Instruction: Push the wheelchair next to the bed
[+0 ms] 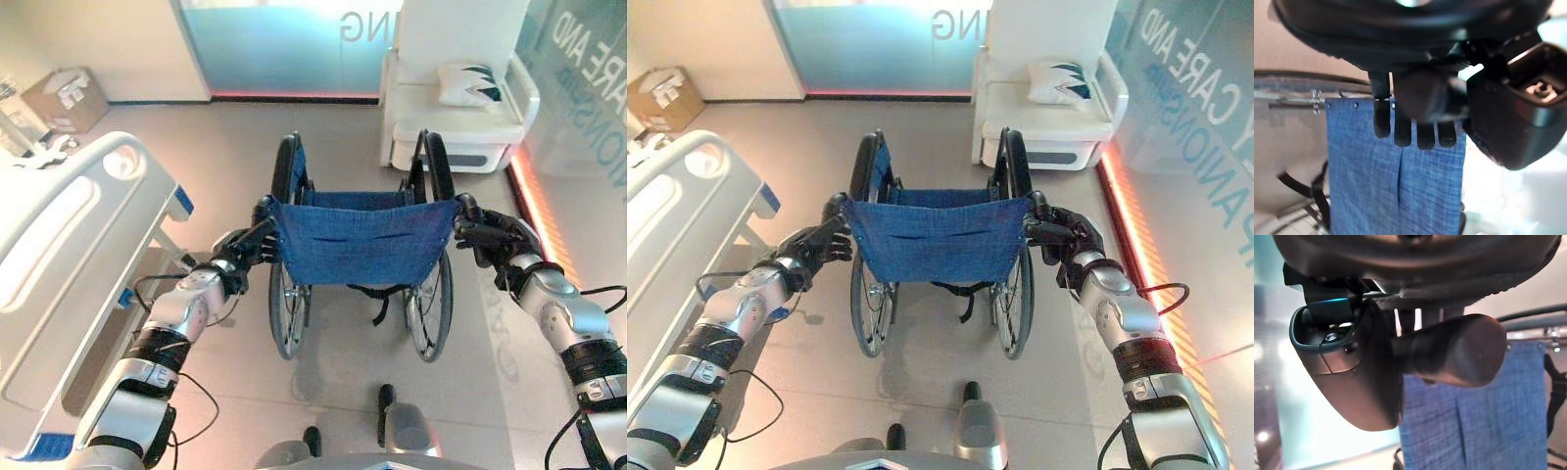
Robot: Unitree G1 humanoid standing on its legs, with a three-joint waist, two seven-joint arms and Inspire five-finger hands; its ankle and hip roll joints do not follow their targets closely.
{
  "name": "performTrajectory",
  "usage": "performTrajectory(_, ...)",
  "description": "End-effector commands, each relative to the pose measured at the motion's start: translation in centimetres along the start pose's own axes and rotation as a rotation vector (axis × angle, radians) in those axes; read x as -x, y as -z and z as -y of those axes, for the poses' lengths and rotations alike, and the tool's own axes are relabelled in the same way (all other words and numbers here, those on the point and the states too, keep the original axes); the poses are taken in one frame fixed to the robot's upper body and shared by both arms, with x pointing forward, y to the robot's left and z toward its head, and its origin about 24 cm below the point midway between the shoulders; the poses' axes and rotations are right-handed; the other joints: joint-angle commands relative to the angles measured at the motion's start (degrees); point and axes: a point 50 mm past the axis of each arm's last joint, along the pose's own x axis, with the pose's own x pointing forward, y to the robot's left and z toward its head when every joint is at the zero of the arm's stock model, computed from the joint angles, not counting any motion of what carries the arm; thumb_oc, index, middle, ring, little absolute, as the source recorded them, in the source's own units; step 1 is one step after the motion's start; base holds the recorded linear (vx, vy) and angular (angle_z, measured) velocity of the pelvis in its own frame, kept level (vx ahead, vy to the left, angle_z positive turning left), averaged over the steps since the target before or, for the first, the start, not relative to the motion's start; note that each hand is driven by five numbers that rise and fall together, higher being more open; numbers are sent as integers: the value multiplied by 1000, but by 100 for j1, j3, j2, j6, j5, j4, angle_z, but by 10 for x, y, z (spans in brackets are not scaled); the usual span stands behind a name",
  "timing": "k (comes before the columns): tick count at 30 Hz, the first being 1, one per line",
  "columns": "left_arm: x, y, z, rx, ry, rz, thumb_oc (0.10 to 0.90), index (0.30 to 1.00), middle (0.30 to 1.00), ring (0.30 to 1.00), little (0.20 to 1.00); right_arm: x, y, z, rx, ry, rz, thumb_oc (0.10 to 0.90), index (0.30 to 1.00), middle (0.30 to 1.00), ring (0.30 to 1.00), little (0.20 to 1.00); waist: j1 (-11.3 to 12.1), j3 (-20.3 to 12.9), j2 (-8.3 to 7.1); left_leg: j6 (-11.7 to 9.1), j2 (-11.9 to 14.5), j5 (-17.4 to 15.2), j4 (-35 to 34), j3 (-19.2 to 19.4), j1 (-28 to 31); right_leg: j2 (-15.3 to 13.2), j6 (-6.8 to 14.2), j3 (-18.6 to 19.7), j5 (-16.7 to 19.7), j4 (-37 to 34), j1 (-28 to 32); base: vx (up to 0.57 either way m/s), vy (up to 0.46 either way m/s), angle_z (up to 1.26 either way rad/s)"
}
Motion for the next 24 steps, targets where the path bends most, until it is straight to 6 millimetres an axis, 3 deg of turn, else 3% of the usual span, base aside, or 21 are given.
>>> performTrajectory(1, 0, -40, 9, 31, -1, 188, 400, 300, 300, 300, 300, -9, -70, -39, 112, -184, 234, 400, 300, 300, 300, 300, 215, -759, -17, 35, -236, -443, -288, 129, 1086, 342, -334, 165, 618, -212, -311, 307, -377, 29)
performTrajectory(3, 1, -37, 10, 39, -13, 190, 400, 300, 300, 300, 300, -9, -70, -40, 114, -194, 232, 400, 300, 300, 300, 300, 211, -819, 5, -144, -90, 18, 150, 113, 1018, 491, -512, 119, 437, -226, -193, 203, -285, 24)
performTrajectory(4, 2, -35, 11, 42, -18, 193, 400, 300, 300, 300, 300, -9, -69, -41, 116, -195, 234, 400, 300, 300, 300, 300, 227, -833, -2, -282, -6, 413, 622, 125, 864, 572, -643, 74, 323, -254, -71, 200, -356, 16)
performTrajectory(5, 4, -33, 13, 44, -20, 198, 400, 300, 300, 300, 300, -8, -69, -40, 122, -192, 238, 400, 300, 300, 300, 300, 284, -810, -110, -400, 7, 797, 1612, 236, 384, 575, -826, 13, 199, -317, 151, 235, -392, 21)
performTrajectory(6, 4, -32, 14, 47, -21, 202, 400, 300, 300, 300, 300, -8, -69, -39, 128, -190, 242, 400, 300, 300, 300, 300, 334, -772, -174, -413, 6, 847, 2195, 307, 46, 556, -917, -43, 108, -321, 277, 183, -301, 18)
performTrajectory(9, 4, -31, 16, 47, -19, 209, 400, 300, 300, 300, 300, -9, -69, -38, 123, -175, 247, 400, 300, 300, 300, 300, 478, -646, -250, -350, 176, 754, 2655, 438, -713, 560, -1036, -167, -120, -257, 581, 200, -183, 8)
performTrajectory(12, 3, -32, 13, 48, -20, 217, 400, 300, 300, 300, 300, -10, -71, -39, 119, -170, 253, 400, 300, 300, 300, 300, 608, -524, -208, -229, 176, 652, 2059, 577, -1000, 663, -1022, -142, -298, -215, 830, 254, -70, 15)
performTrajectory(14, 3, -35, 9, 48, -20, 228, 400, 300, 300, 300, 300, -13, -75, -45, 125, -164, 259, 400, 300, 300, 300, 300, 742, -410, -130, -242, 284, 868, 924, 935, -1147, 860, -1000, -141, -455, -230, 1124, 378, -8, 7)
performTrajectory(15, 4, -35, 7, 47, -18, 229, 400, 300, 300, 300, 300, -13, -75, -45, 127, -156, 260, 400, 300, 300, 300, 300, 862, -378, -24, -323, 271, 1194, 131, 1064, -1422, 1050, -995, -121, -533, -276, 1339, 378, 8, -2)
performTrajectory(19, 7, -29, -1, 47, -26, 223, 400, 300, 300, 300, 300, -12, -67, -39, 136, -148, 244, 400, 300, 300, 300, 300, 1151, -437, 47, -456, 220, 1848, -1337, 1212, -1728, 1261, -956, -3, -750, -581, 2017, 422, 31, -14)
performTrajectory(21, 9, -27, -8, 53, -38, 217, 400, 300, 300, 300, 300, -13, -63, -35, 146, -151, 230, 400, 300, 300, 300, 300, 1270, -485, 14, -448, 171, 1876, -1318, 1183, -1790, 1226, -957, 19, -933, -621, 2256, 493, 67, -38)
performTrajectory(24, 9, -26, -15, 64, -47, 206, 400, 300, 300, 300, 300, -16, -57, -40, 152, -171, 216, 400, 300, 300, 300, 300, 1367, -600, -35, -212, 126, 1443, -935, 1318, -1809, 1050, -891, -88, -1121, -507, 2313, 335, 72, -42)
